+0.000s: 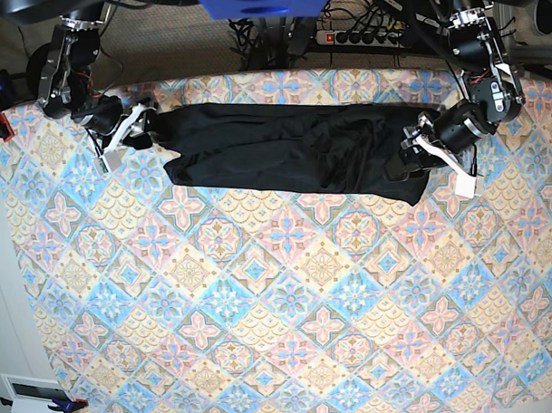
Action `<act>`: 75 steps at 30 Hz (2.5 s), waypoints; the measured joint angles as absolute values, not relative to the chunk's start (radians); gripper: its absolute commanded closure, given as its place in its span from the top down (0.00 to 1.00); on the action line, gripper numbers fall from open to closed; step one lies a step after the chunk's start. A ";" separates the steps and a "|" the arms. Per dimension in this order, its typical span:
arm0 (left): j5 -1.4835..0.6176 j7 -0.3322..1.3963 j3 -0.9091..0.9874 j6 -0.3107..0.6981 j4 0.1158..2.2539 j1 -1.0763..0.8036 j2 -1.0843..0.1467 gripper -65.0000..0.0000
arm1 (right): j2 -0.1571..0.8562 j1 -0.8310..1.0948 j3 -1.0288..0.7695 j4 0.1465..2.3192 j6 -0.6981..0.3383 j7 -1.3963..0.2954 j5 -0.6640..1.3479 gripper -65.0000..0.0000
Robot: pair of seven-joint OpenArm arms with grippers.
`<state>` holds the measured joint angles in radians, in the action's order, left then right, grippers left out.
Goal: Layout the t-shirt on the table in an organized manner, then fold the t-shirt properly
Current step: 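Grasp both strip ends with the right and left grippers, then fold the strip in half, bringing the left gripper's end toward the right gripper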
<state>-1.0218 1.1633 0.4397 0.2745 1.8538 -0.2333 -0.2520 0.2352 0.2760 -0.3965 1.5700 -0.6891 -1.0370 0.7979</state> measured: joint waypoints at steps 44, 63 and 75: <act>-1.022 1.160 0.440 0.274 1.853 -0.194 -0.252 0.47 | 0.131 0.228 -0.406 1.423 -0.710 -0.932 0.831 0.00; -0.817 1.122 0.182 0.277 1.728 -0.192 -0.242 0.47 | 0.275 0.147 -0.485 1.525 -0.695 -0.951 0.791 0.00; -0.746 0.846 -0.066 0.281 1.536 -0.137 -0.211 0.47 | 0.237 0.138 -0.196 1.846 -0.691 -0.944 0.789 0.00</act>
